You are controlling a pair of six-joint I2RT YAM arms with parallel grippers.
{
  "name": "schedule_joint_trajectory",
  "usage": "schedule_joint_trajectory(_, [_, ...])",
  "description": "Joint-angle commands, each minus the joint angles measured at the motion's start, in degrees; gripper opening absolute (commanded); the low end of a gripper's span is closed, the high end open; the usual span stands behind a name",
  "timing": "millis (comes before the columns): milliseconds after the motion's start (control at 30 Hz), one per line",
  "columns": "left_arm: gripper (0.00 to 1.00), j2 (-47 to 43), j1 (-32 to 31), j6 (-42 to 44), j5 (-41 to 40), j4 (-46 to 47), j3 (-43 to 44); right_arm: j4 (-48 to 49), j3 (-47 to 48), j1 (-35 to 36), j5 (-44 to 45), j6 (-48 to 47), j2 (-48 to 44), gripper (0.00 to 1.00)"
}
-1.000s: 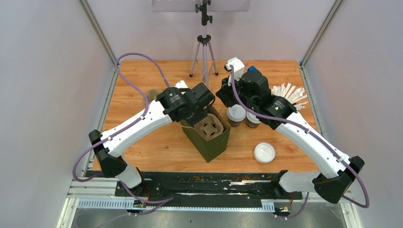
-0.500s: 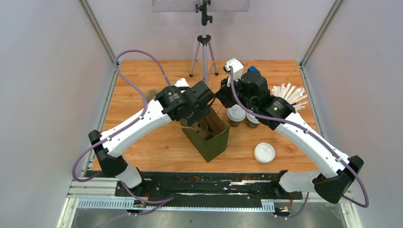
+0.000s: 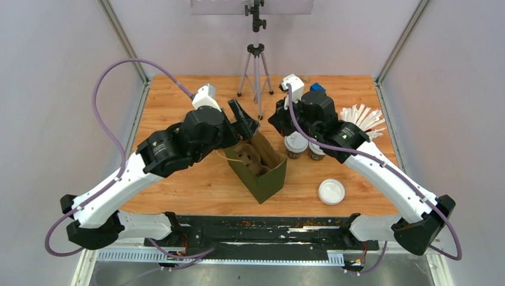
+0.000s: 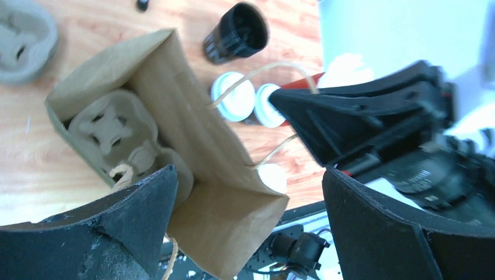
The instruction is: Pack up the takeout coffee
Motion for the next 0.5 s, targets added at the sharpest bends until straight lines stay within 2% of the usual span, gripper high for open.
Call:
schedule_joint_trajectory(0, [1.00,-2.99,-0.31,16.59,1.31,16.19,-2.94,2.71,-0.67,0.42,-1.79,1.78,-0.40,0.04])
schedule_joint_trajectory(100, [1.00,-4.32,-0.20,28.60,3.00,19.50,-2.89,1.31,0.76,0.45,-1.61,3.70,-0.44,0.11])
schedule_joint_trajectory(167, [1.00,-4.24,0.02,37.44,2.27,18.38,-1.03,0.32,1.35,0.35,-1.65,5.04,-1.30,0.18])
schedule_joint_trajectory(233, [1.00,-2.87,1.44,41.78,1.78,14.46,2.79,-1.33,2.31,0.33,-1.23,6.04,-2.37,0.27])
schedule_joint_trajectory(367, [1.00,-1.58,6.64,47.18,1.61,7.75,9.04,-7.07,4.51,0.37,-1.73,6.63,-4.43,0.55])
schedule_joint_trajectory(467, [1.00,-2.46,11.27,50.40,2.44,5.89,9.45,-11.60,5.85,0.40,-1.47,7.09,-6.19,0.65])
